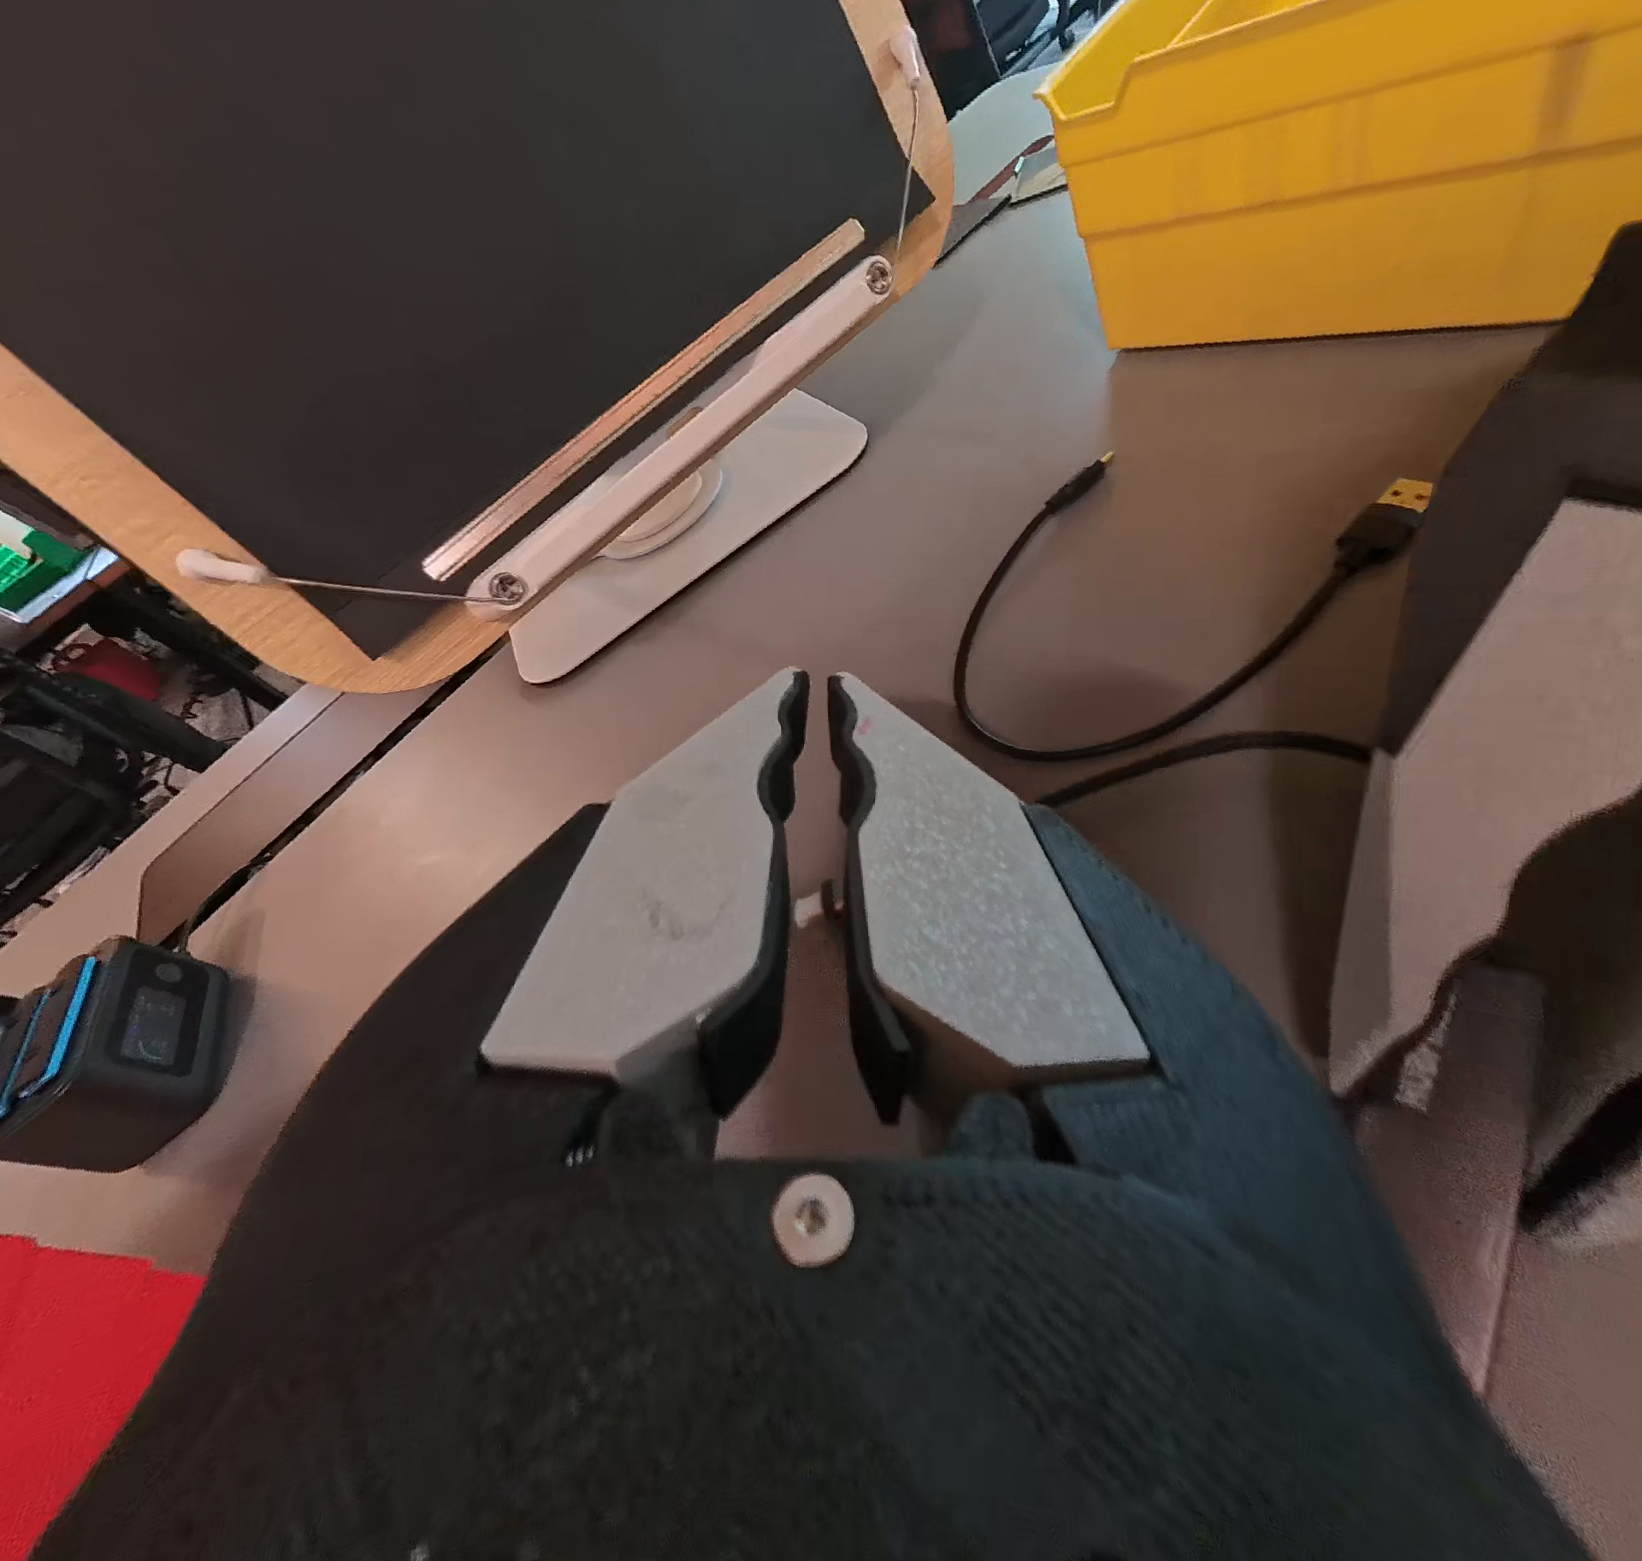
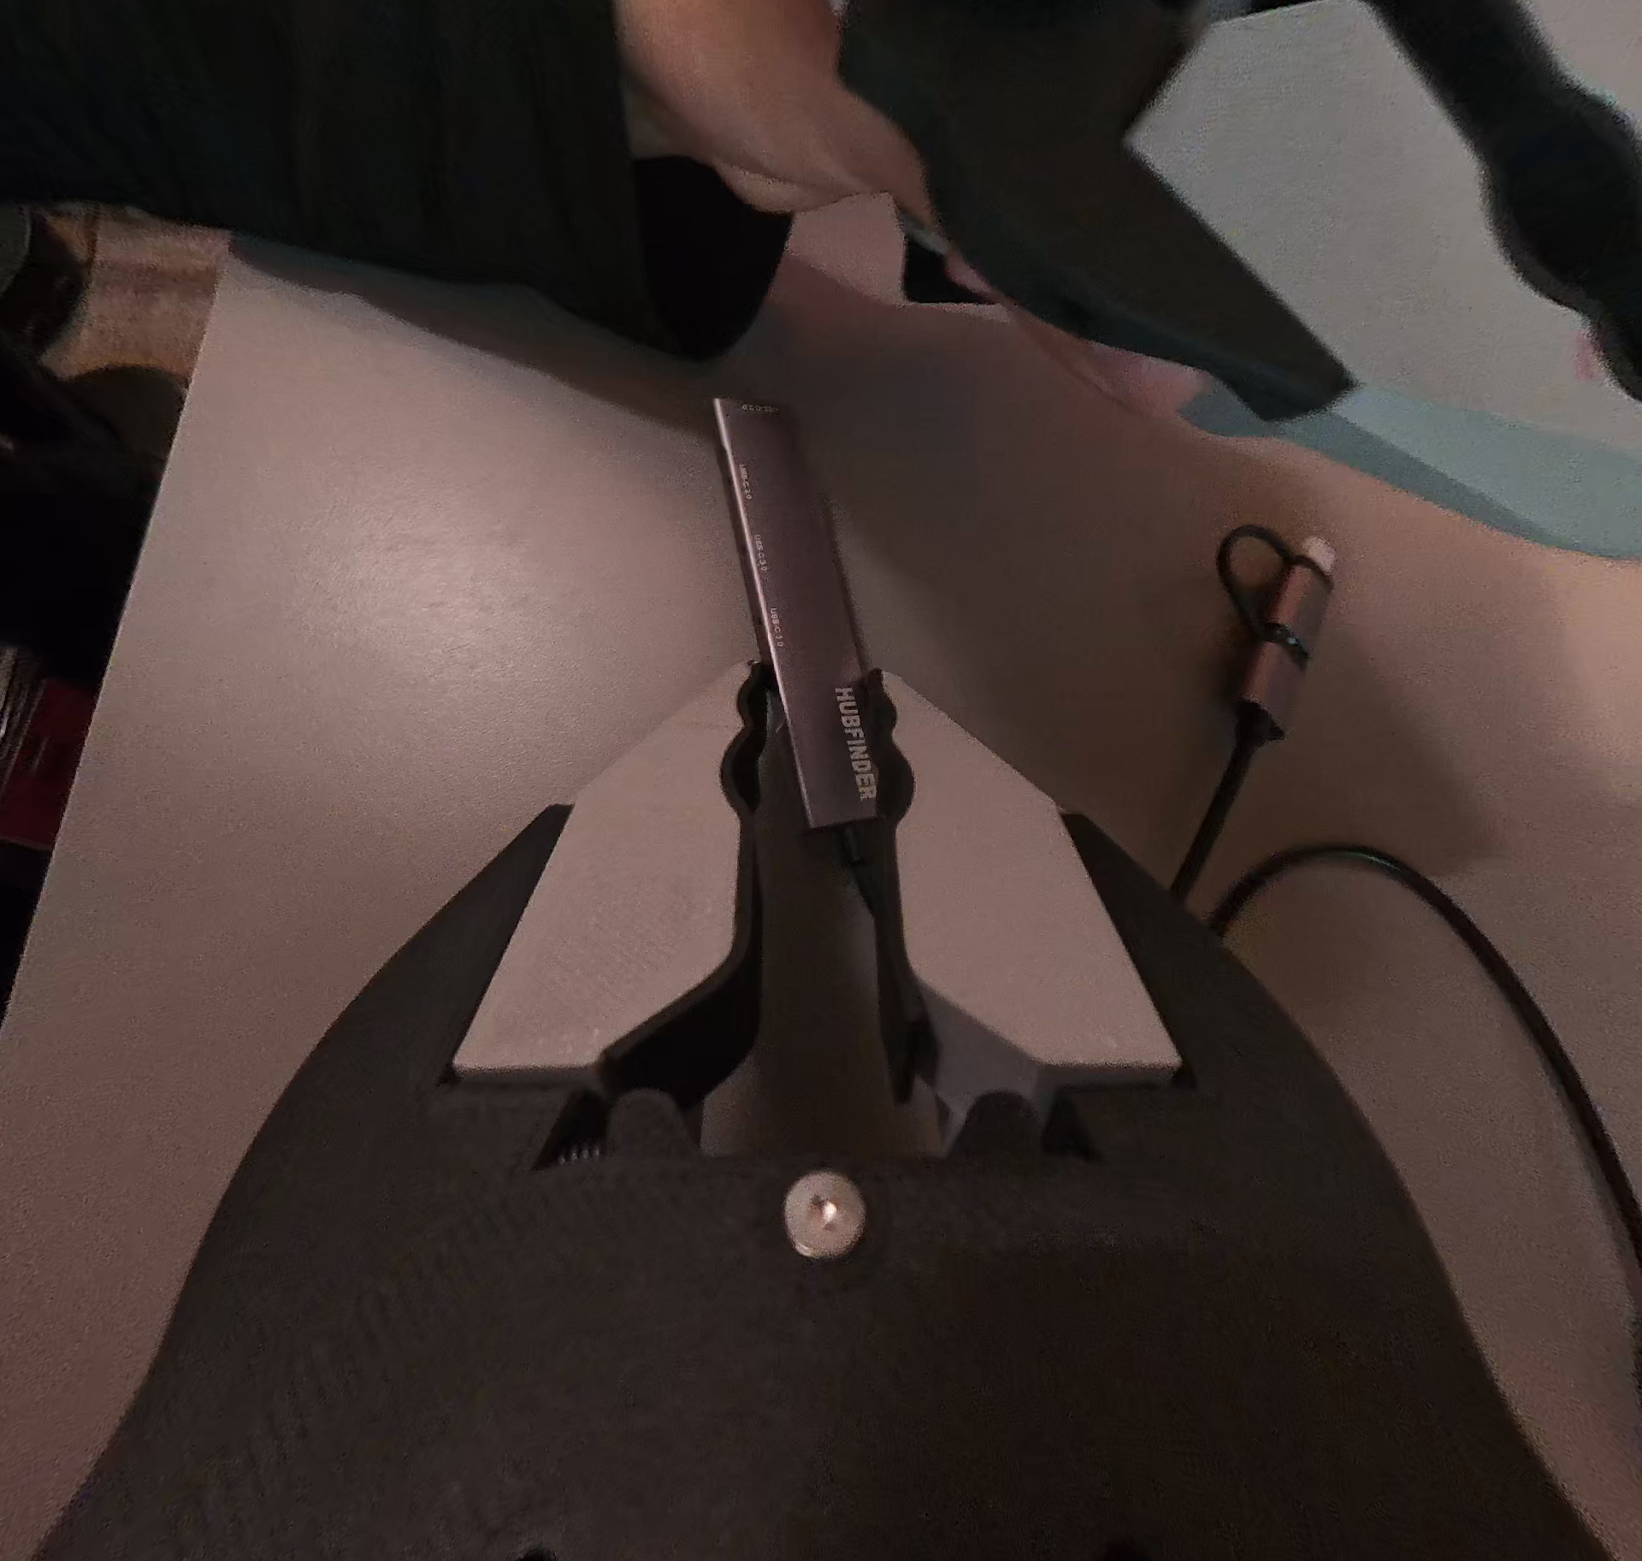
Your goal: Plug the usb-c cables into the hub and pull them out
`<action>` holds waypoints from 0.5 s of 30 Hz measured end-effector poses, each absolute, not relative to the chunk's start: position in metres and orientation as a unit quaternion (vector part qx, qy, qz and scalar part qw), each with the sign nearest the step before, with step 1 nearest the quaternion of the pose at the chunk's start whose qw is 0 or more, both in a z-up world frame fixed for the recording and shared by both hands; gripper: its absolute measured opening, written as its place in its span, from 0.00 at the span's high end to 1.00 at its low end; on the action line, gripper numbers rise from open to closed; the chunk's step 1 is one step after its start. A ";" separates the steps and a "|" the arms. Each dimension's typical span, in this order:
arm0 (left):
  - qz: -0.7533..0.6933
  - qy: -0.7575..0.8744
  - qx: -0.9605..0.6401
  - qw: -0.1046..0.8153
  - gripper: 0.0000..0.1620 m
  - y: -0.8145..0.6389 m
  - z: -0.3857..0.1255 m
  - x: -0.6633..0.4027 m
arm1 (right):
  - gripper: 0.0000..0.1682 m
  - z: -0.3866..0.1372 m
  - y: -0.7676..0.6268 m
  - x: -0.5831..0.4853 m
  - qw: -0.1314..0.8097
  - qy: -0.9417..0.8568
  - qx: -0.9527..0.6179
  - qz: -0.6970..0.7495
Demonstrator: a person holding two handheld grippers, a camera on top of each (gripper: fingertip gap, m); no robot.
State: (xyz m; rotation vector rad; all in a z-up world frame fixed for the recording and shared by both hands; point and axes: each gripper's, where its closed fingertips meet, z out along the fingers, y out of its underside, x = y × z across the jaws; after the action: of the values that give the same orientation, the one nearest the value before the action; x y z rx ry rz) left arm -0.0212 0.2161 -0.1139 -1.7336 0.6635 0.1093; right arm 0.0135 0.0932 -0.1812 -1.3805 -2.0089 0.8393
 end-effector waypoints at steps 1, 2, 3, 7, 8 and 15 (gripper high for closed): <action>0.048 0.286 -0.744 0.602 0.99 0.216 -0.111 -0.022 | 0.88 -0.176 0.096 0.014 0.284 -0.740 -0.518 0.320; 0.046 0.287 -0.740 0.606 0.99 0.214 -0.108 -0.023 | 0.89 -0.171 0.099 0.013 0.290 -0.730 -0.524 0.331; 0.045 0.289 -0.735 0.611 1.00 0.213 -0.104 -0.023 | 0.89 -0.165 0.104 0.014 0.296 -0.718 -0.531 0.340; 0.054 0.305 -0.711 0.631 1.00 0.208 -0.091 -0.023 | 0.89 -0.149 0.131 0.018 0.321 -0.665 -0.571 0.359; 0.057 0.305 -0.706 0.636 1.00 0.208 -0.087 -0.024 | 0.89 -0.147 0.139 0.021 0.325 -0.650 -0.583 0.362; 0.005 0.383 -0.683 0.622 0.85 0.189 -0.091 -0.006 | 0.89 -0.142 0.177 0.035 0.321 -0.567 -0.651 0.390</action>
State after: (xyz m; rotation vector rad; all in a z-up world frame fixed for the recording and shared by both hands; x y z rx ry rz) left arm -0.0063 0.1894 -0.0913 -1.5678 0.8800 0.0111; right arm 0.0346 0.1768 -0.1423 -1.7104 -1.4892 1.0246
